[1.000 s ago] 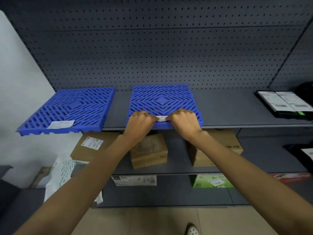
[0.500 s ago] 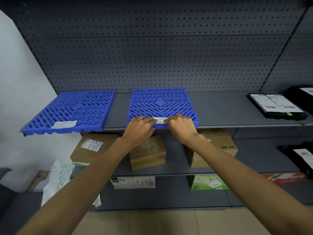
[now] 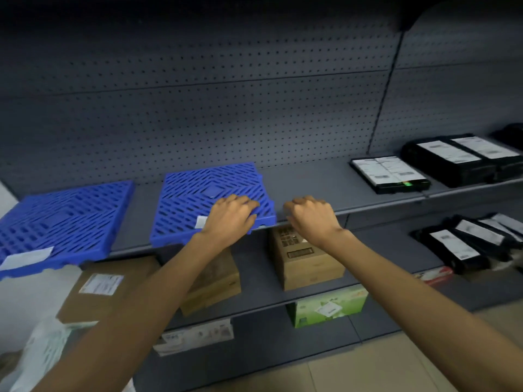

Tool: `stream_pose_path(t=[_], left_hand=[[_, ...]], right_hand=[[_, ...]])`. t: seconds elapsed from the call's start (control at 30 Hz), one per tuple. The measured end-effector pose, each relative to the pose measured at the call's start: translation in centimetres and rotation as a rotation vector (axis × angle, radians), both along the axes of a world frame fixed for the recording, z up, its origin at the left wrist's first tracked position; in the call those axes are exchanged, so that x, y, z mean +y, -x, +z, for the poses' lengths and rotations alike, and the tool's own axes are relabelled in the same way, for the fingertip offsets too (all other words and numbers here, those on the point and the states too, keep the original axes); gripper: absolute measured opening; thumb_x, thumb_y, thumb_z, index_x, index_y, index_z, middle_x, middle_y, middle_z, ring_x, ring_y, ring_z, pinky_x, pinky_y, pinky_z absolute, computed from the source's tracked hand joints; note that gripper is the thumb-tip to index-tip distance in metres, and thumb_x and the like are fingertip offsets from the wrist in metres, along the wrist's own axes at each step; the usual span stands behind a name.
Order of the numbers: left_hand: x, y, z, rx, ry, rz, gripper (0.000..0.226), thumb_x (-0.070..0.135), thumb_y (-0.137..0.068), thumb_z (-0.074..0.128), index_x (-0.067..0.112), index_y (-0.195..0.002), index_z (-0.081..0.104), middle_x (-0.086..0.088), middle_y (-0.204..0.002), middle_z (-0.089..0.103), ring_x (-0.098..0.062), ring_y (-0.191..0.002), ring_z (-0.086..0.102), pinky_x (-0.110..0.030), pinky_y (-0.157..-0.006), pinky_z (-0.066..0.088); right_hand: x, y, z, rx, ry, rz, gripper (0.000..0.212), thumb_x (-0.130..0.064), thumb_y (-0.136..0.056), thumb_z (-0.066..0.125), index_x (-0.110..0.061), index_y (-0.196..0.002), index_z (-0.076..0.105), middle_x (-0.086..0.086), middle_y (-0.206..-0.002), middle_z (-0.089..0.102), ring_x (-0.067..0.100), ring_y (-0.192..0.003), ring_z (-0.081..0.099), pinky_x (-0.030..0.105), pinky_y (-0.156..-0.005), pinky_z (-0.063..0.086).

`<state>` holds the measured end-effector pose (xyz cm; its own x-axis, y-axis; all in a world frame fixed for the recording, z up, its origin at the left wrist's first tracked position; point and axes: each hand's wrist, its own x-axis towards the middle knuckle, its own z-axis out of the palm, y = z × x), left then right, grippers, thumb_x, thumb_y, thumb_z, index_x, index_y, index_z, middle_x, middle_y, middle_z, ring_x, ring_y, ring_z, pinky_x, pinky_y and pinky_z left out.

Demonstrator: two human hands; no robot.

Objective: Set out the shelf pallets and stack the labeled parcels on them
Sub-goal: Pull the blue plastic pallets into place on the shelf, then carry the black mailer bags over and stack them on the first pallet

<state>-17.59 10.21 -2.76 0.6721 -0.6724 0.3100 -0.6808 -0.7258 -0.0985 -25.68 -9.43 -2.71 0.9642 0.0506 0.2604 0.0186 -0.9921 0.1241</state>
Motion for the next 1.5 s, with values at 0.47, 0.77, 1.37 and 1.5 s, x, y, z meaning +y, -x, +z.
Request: stream_pose_path(t=[0.47,0.77,1.37,1.5], left_hand=[[-28.3,4.7,1.7,0.028,0.010,-0.129,0.036,0.036,-0.100,0.046,0.023,-0.131,0.056,0.000,-0.129,0.061,-0.025,-0.117,0.056,-0.038,-0.084,0.049],[-47.0,8.1,2.0,0.044,0.028,-0.154,0.036,0.041,-0.097,0.049,0.020,-0.126,0.059,-0.004,-0.118,0.064,-0.027,-0.106,0.060,-0.040,-0.075,0.052],[-68.3,3.0,2.9,0.090,-0.110,0.109,0.062,0.061,-0.094,0.040,0.011,-0.126,0.057,-0.010,-0.124,0.058,-0.032,-0.111,0.058,-0.037,-0.080,0.046],[-70.9,3.4,2.8,0.144,-0.215,0.219,0.078,0.071,-0.092,0.032,0.009,-0.134,0.051,-0.012,-0.133,0.054,-0.031,-0.119,0.053,-0.038,-0.091,0.043]], right_hand=[[-27.7,9.2,1.7,0.011,-0.003,-0.235,0.028,-0.024,-0.096,0.047,-0.017,-0.121,0.057,0.006,-0.117,0.062,0.029,-0.116,0.052,0.037,-0.082,0.044],[-46.3,15.2,2.2,0.021,0.051,-0.392,0.026,-0.027,-0.098,0.046,-0.017,-0.117,0.059,0.004,-0.114,0.064,0.028,-0.111,0.055,0.037,-0.082,0.045],[-63.7,4.4,1.9,0.132,-0.071,-0.560,0.066,-0.062,-0.095,0.034,-0.009,-0.130,0.050,0.012,-0.128,0.057,0.034,-0.120,0.050,0.042,-0.089,0.044],[-65.4,2.3,0.9,0.262,-0.169,-0.580,0.096,-0.078,-0.085,0.032,-0.002,-0.142,0.036,0.020,-0.139,0.045,0.040,-0.122,0.049,0.044,-0.091,0.046]])
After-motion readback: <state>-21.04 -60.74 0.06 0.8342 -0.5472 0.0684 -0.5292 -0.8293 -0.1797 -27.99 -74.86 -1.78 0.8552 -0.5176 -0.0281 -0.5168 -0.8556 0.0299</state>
